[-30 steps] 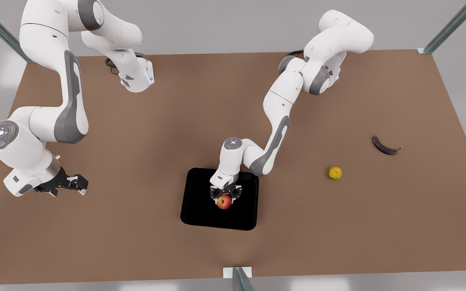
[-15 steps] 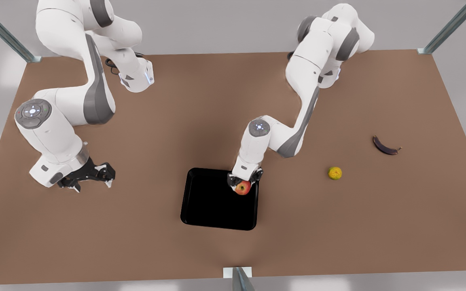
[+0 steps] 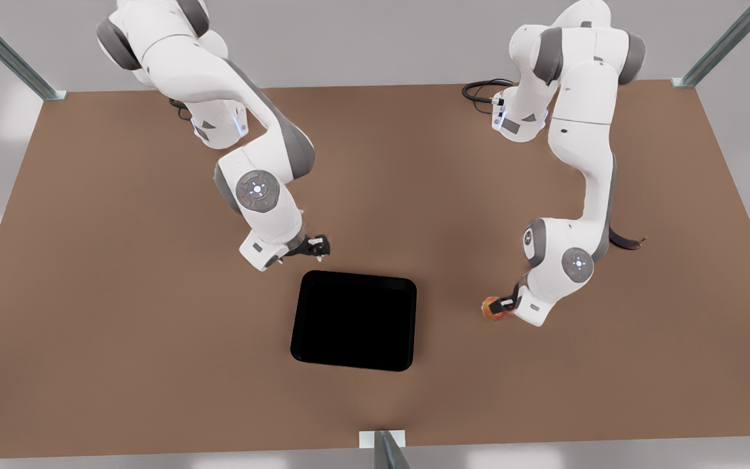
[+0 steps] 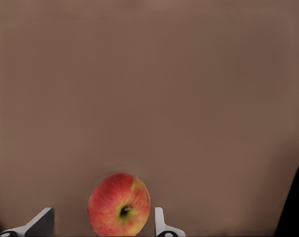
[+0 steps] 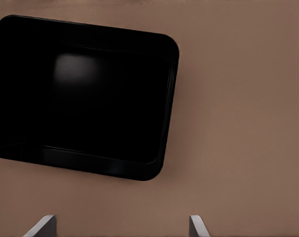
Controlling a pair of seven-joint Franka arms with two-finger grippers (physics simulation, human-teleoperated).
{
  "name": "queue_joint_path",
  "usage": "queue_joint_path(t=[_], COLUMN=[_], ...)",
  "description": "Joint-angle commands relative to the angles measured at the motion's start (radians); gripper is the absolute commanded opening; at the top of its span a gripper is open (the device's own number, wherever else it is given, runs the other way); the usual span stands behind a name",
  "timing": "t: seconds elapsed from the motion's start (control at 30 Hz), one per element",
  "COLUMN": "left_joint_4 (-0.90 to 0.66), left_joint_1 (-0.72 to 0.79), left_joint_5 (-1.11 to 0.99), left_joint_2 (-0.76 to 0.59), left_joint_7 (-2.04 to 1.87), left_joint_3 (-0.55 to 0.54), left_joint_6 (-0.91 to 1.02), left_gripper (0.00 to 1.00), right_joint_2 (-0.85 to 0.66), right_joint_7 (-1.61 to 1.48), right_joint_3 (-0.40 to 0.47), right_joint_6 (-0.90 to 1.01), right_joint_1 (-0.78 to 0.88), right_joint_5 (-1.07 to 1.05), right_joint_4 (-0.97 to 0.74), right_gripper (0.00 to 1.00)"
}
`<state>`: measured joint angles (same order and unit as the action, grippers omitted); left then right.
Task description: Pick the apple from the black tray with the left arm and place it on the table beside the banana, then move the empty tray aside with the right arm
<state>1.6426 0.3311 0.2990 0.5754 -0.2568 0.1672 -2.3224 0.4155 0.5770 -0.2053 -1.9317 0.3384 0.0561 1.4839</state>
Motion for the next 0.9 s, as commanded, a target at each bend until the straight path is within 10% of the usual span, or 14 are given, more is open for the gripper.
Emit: queue_joint_path(t=[0.0, 0.07, 0.23, 0.3, 0.87], left_joint_4=[-0.159, -0.299, -0.288, -0.31, -0.196], left_joint_1=[-0.003, -0.003, -0.101, -0.287, -0.225], left_joint_5=[0.006, -0.038, -0.061, -0.067, -0.175], left_joint_2=[-0.051, -0.159, -0.239, -0.276, -0.345], left_joint_7=[0.401, 0.195, 0.252, 0.255, 0.324], left_joint_3=[0.066, 0.09, 0.176, 0.008, 0.002], left_joint_6=[0.452, 0.765, 0.764, 0.778, 0.744], left_gripper=[1.0, 1.0, 1.0, 1.0, 1.0], right_joint_2=[0.003, 0.008, 0.098, 0.117, 0.267], right_joint_7=[0.613, 0.613, 0.6, 0.543, 0.099], right_joint_3=[0.003, 0.001, -0.005, -0.005, -0.003], right_joint_6=[-0.205, -0.294, -0.369, -0.369, -0.426], right_joint_1=[-0.036, -0.045, -0.03, -0.032, -0.061], right_joint_5=[0.027, 0.07, 0.12, 0.119, 0.119], right_joint_4=[0.01, 0.012, 0.015, 0.032, 0.053], right_gripper=[0.95, 1.0, 1.0, 1.0, 1.0])
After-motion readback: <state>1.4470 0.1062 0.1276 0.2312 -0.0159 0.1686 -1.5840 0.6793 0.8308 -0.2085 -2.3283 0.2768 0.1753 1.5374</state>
